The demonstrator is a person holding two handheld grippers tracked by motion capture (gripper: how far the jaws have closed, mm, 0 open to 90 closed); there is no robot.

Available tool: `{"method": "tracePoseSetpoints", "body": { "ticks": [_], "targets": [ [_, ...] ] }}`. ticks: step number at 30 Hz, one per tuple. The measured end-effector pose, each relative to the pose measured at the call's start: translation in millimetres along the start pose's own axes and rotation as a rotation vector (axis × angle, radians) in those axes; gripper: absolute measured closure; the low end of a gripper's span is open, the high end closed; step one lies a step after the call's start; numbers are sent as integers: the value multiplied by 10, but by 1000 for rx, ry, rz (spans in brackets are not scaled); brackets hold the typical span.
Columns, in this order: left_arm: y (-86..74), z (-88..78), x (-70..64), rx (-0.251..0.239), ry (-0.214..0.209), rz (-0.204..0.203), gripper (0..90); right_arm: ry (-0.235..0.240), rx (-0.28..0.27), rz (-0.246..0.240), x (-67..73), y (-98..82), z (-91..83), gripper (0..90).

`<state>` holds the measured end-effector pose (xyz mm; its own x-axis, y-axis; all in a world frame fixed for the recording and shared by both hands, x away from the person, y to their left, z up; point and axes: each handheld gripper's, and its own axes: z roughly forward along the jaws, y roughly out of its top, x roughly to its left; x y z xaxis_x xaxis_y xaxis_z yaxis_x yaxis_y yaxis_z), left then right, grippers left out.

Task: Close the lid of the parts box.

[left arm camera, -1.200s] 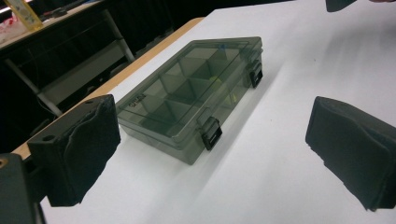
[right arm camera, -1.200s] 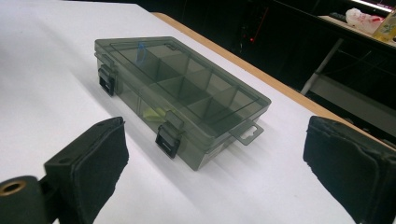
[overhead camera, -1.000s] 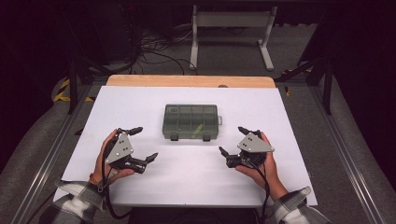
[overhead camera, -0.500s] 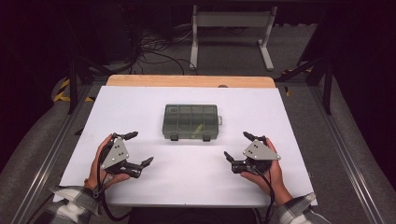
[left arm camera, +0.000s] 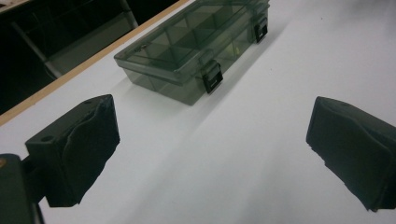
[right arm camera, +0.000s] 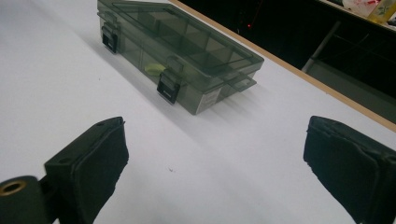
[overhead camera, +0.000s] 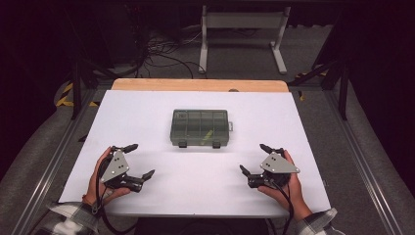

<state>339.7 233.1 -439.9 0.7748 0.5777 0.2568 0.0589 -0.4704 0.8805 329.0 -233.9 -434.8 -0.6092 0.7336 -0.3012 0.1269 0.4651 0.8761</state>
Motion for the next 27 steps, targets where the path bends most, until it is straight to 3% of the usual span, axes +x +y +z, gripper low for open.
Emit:
{"method": "tracePoseSetpoints", "body": {
  "ticks": [18,21,27],
  "targets": [
    [-75,-59,-40,25,-4,-5,32,-8,9,23,-25,-137,-145,64],
    [-80,-66,-38,15,0,-21,32,-11,6,24,-33,-133,-146,64],
    [-71,-59,-41,24,-2,-8,32,2,2,21,-10,-124,-134,63]
  ]
}}
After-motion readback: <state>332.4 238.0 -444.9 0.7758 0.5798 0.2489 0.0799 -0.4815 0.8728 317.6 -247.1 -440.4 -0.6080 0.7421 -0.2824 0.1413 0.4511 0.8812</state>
